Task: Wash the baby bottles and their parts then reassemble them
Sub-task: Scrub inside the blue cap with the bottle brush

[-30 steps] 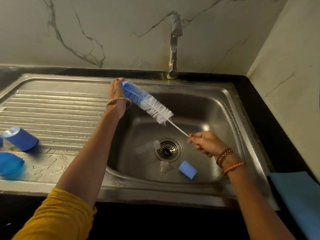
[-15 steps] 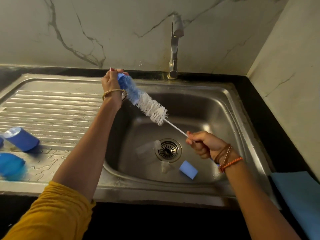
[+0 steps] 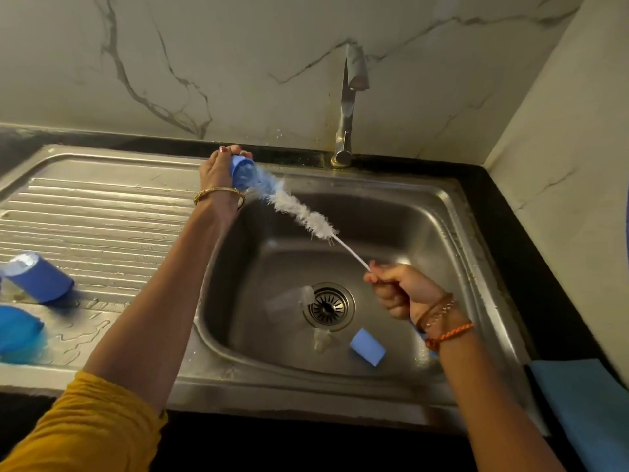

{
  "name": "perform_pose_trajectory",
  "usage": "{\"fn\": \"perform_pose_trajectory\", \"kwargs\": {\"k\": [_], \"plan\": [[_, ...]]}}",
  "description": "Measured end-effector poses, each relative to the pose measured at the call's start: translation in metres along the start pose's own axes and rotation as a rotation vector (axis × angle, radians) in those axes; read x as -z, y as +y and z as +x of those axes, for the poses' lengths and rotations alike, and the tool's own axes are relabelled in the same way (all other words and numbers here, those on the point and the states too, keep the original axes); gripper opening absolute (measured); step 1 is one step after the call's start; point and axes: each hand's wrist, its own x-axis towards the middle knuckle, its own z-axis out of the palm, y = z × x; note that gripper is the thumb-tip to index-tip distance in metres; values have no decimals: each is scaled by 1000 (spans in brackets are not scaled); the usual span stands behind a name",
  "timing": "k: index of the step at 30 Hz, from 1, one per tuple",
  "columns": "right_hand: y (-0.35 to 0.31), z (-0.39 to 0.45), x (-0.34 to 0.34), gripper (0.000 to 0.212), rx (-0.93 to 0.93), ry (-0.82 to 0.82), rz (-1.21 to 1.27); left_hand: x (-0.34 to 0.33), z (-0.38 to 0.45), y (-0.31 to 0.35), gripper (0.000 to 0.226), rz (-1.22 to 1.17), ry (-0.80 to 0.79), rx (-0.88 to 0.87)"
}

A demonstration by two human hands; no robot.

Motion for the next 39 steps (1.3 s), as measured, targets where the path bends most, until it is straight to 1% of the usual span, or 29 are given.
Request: {"fn": "perform_pose_trajectory", "kwargs": {"k": [2,4,5,6,7,9,10,11,13,14,15,16,18,20,22,24,26,29,32,35,37,39], "plan": [[2,5,6,36,-95,-87,71,0,4,2,24,44,-60,-24],[3,12,10,35,-107,-72,97,-4,7,2,26,126,-119,-58],[3,15,10,35,-106,-57,88,-6,9,0,25,153,-124,-62],[4,16,12,35,-96,-41,61,-8,11,-2,23,160,-86,-48],[6,16,14,36,-79,-8,28,-8,14,-4,22,144,-11,-27],[13,18,22,38,-9,124,-1,-4,21,-9,22,122,136,-7],[17,19,27,39,43,213,-15,-2,23,-11,23,153,144,3],[21,20,32,39,97,304,-49,0,22,-15,24,216,108,36],[25,21,38,37,202,454,-144,-1,13,-32,22,394,-44,141],[26,23,39,36,256,507,-183,-2,6,-46,16,448,-108,186],[28,25,38,36,307,544,-214,-1,0,-61,10,469,-134,232],[30,26,37,35,354,566,-243,1,-5,-79,10,512,-117,265],[33,29,35,34,420,569,-289,9,-10,-112,12,732,-93,353],[36,35,37,34,472,559,-327,17,-14,-137,9,928,-146,487],[40,43,40,32,542,584,-376,29,-15,-160,20,1004,-194,596],[43,50,43,29,582,645,-432,42,-15,-177,33,1079,-168,664],[44,53,45,30,613,695,-455,50,-13,-187,34,1131,-162,686],[46,54,45,31,628,715,-477,55,-9,-192,28,1166,-204,591],[50,57,46,34,611,714,-538,58,-11,-193,22,1303,-293,446],[50,55,44,33,578,723,-613,55,-17,-189,23,1423,-296,331],[49,54,43,29,568,734,-650,46,-22,-181,28,1483,-336,174],[48,51,41,26,554,782,-706,32,-32,-167,28,1514,-443,-48]]}}
